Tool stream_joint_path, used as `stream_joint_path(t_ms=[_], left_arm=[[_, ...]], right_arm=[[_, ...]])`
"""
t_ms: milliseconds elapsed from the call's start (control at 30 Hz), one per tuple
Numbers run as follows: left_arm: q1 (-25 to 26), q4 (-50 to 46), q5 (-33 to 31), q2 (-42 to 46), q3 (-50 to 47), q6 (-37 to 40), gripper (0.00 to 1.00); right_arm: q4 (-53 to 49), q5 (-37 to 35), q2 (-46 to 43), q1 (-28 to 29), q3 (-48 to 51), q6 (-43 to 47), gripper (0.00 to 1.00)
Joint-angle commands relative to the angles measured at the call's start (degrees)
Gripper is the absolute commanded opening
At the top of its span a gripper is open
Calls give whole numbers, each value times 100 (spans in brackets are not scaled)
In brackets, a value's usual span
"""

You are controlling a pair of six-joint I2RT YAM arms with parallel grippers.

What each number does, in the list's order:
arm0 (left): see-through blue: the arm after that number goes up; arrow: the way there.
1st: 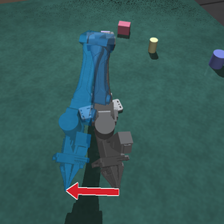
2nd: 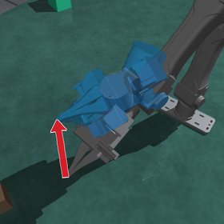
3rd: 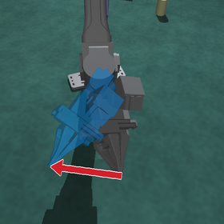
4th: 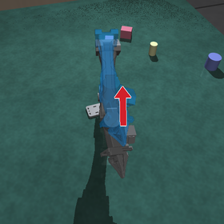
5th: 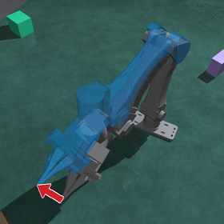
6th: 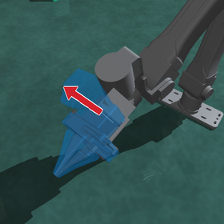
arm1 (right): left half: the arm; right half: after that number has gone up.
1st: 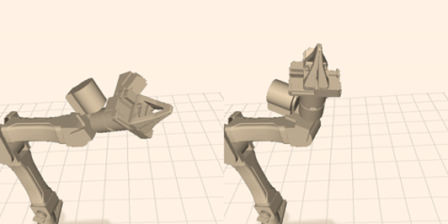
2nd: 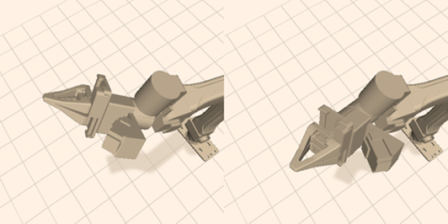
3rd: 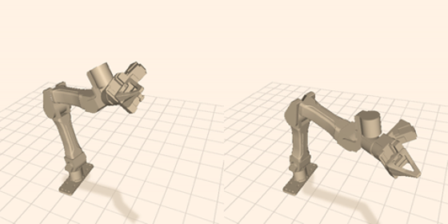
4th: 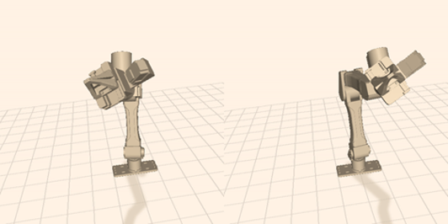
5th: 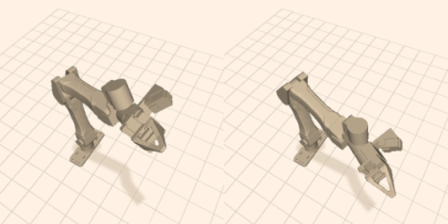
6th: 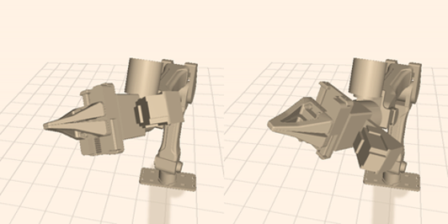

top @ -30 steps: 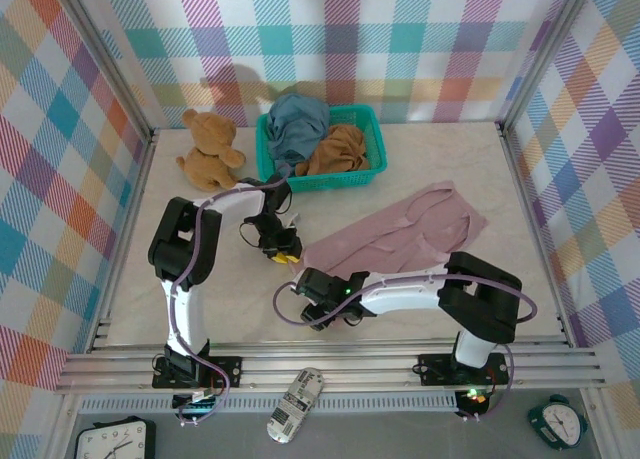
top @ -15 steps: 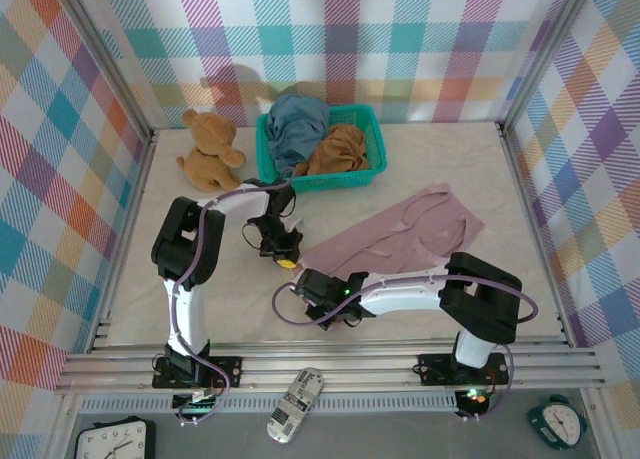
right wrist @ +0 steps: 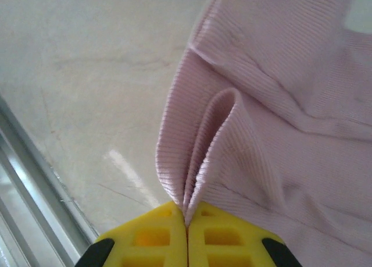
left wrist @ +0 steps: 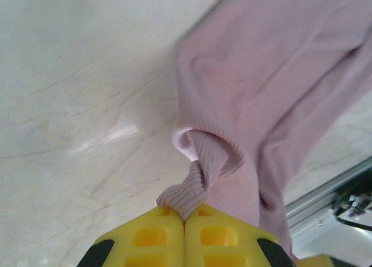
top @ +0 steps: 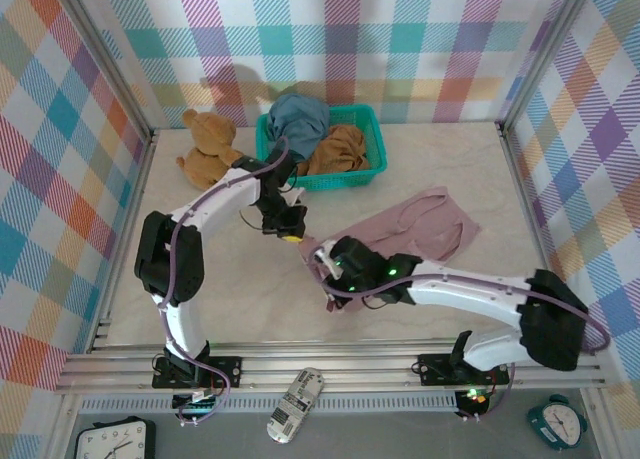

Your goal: Fold and stack the tank tops

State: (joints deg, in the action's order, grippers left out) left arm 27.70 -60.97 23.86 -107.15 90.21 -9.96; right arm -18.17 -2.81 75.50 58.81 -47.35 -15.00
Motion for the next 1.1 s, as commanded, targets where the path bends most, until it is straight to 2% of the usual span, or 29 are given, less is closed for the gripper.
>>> stream_joint_path(t_ms=[0,167,333,467,600,800,867,967,1067], left_arm=[[231,-281,208,-366,868,-274,0],[569,-314,392,-1190,2183,-431,0],[781,93,488,-1977,3240,-736,0],[944,179,566,-2636,4062,-843,0],[974,500,529,-3039,4488,-982,0],[971,913,576,-3685,5055,-1228,0],[982,885,621,-3906,5283,-1228,4],[991,910,742,-4103,5513,-1181,17],[999,1073,725,-4078,5513,-1081,33]], right_arm=[[-636,432,-539,-609,209,-14,6],[-1382,922,-1110,-1718,176,408,6],[-2020,1097,-1059,-2651,-91,916,6],[-2263,1201,-798,-3413,-231,1262,6],[-2274,1433,-402,-4031,-337,1540,6],[-2001,1263,397,-4461,-539,2301,8],[-2039,1265,680,-4548,-650,2491,8],[-1957,1178,979,-4717,-690,2588,12],[-1882,956,1202,-4909,-705,2573,16]])
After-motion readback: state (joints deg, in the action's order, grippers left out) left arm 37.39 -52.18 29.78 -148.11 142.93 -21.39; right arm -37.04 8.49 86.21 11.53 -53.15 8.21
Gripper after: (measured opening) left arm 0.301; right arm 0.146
